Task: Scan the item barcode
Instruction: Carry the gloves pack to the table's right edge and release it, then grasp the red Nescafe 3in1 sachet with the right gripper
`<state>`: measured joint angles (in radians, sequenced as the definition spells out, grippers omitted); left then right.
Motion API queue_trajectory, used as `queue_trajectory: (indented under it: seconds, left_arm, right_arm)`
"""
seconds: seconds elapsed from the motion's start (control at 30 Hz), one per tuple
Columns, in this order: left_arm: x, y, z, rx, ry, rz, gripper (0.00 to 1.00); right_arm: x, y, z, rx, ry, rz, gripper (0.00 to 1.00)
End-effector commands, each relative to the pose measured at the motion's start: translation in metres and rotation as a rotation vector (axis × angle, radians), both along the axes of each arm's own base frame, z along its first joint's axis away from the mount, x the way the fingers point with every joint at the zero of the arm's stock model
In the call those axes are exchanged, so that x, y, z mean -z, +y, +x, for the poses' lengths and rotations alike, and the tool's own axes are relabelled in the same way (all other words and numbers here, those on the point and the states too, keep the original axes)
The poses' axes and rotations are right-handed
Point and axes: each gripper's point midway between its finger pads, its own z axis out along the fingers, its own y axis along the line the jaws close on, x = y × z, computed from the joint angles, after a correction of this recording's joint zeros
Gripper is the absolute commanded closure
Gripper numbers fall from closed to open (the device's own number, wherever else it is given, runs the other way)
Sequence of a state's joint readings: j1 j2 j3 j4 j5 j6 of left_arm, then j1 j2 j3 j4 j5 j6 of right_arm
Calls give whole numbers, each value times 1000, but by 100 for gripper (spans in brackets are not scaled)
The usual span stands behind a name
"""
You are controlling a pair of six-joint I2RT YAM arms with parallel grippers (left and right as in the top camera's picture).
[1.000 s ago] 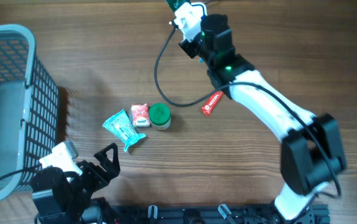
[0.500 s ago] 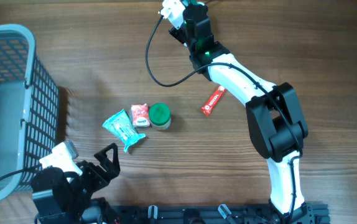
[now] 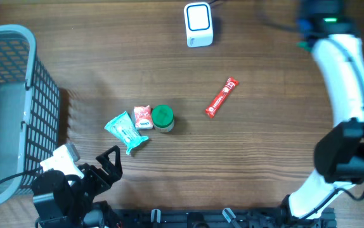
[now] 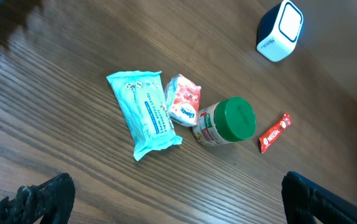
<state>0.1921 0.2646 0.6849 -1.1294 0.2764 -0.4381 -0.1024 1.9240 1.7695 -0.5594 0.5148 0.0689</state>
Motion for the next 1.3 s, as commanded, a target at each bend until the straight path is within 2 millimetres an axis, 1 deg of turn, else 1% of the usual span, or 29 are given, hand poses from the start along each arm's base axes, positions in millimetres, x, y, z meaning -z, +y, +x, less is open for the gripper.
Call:
queue_trajectory:
  seconds: [0.0, 0.03, 0.07, 0.1, 0.13, 0.17, 0.2, 0.23, 0.27, 0.3, 0.33, 0.4, 0.47, 0.5, 0.53, 0.57, 0.6, 0.63, 0.67, 0.7, 0.73, 0.8, 0.83, 0.9, 0.93, 1.0, 1.07, 1.17, 1.27]
  left_arm:
    - [0, -2, 0, 19, -6, 8, 0]
    - [0, -2, 0, 19, -6, 8, 0]
    - [0, -2, 0, 19, -6, 8, 0]
    - [0, -2, 0, 19, -6, 8, 0]
    - [0, -2, 0, 19, -6, 8, 0]
    - [0, -2, 0, 19, -6, 8, 0]
    - [0, -2, 0, 19, -6, 8, 0]
    - [0, -2, 0, 19, -6, 8, 0]
    - [0, -2, 0, 19, -6, 8, 0]
    - [0, -2, 0, 19, -6, 8, 0]
    - [0, -2, 0, 19, -6, 8, 0]
    - [0, -2, 0, 19, -6, 8, 0]
    - [0, -2, 0, 19, -6, 8, 0]
    - [0, -2, 0, 19, -6, 8, 0]
    - [0, -2, 0, 19, -6, 8, 0]
    - [0, -2, 0, 19, -6, 8, 0]
    - [0, -2, 0, 19, -6, 8, 0]
    - [0, -2, 0, 19, -6, 8, 0]
    - [0, -2, 0, 19, -6, 8, 0]
    - [0, -2, 0, 19, -6, 8, 0]
    - [0, -2, 0, 19, -6, 8, 0]
    - [0, -2, 0, 19, -6, 8, 0]
    - [0, -2, 0, 19, -6, 8, 0]
    - [0, -2, 0, 19, -6, 8, 0]
    - [0, -2, 0, 19, -6, 8, 0]
    - [0, -2, 0, 19, -6, 8, 0]
    - [0, -2, 0, 19, -6, 8, 0]
    - [0, -2, 0, 19, -6, 8, 0]
    - [0, -2, 0, 19, -6, 8, 0]
  right_arm:
    - [93, -73, -12, 127, 76, 241, 96]
    - [114, -93, -20, 160, 103, 276, 96]
    - [127, -103, -24, 176, 118, 296, 95]
    - [148, -119, -34, 205, 147, 332, 96]
    - [160, -131, -41, 233, 163, 345, 96]
    - [162, -140, -46, 250, 163, 346, 96]
    - [161, -145, -47, 257, 155, 343, 88]
    - [151, -152, -47, 266, 131, 338, 58]
    - [141, -154, -47, 266, 118, 337, 34]
    - [124, -152, -45, 253, 98, 346, 0]
    - [104, -144, -40, 213, 66, 376, 0]
    - [55, -101, -23, 31, -23, 514, 0]
    - [12, -44, -20, -158, -78, 677, 0]
    - [-9, -6, -26, -238, -95, 796, 0]
    - [-22, 25, -34, -273, -84, 892, 0]
    - [-28, 62, -46, -290, -34, 988, 0]
    - [-24, 99, -60, -281, 51, 1059, 0]
    - [-18, 125, -70, -269, 125, 1103, 0]
    - [-5, 164, -84, -270, 242, 1136, 0]
    - [3, 182, -90, -287, 296, 1130, 0]
    - [29, 223, -103, -322, 413, 1061, 0]
    - [66, 252, -116, -310, 515, 924, 0]
    - [89, 262, -126, -248, 566, 851, 1]
    - [127, 275, -144, -147, 634, 737, 5]
    - [141, 281, -151, -110, 662, 708, 9]
    - [156, 292, -158, -95, 698, 689, 9]
    - [174, 297, -158, -86, 721, 657, 9]
    - [208, 289, -156, -52, 754, 602, 10]
    - [228, 286, -150, -43, 754, 569, 13]
